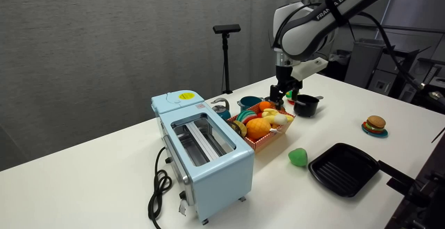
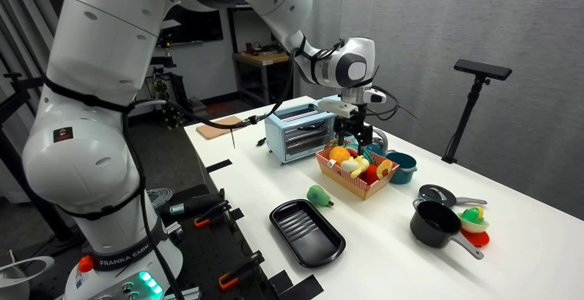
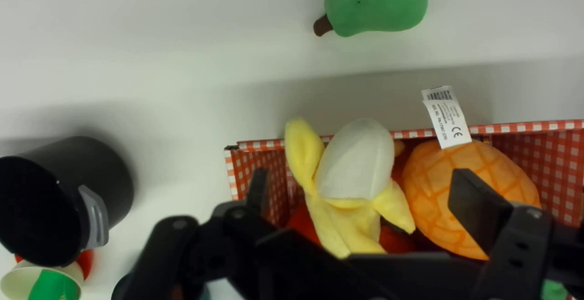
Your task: Put the banana plush toy in the box
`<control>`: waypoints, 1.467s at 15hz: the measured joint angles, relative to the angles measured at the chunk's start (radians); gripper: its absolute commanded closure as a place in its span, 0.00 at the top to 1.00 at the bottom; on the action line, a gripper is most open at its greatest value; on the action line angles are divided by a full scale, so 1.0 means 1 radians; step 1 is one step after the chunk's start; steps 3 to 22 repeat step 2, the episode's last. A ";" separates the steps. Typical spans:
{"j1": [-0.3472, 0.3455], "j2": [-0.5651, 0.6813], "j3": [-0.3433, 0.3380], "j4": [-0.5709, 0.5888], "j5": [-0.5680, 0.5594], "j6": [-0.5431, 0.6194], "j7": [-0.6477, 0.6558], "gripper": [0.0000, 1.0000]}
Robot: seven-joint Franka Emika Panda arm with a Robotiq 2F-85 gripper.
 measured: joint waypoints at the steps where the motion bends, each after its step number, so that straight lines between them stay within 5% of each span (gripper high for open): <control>1: 0.000 0.000 0.000 0.000 0.000 0.000 0.000 1.00; 22: 0.000 0.000 0.000 0.000 0.000 0.000 0.000 1.00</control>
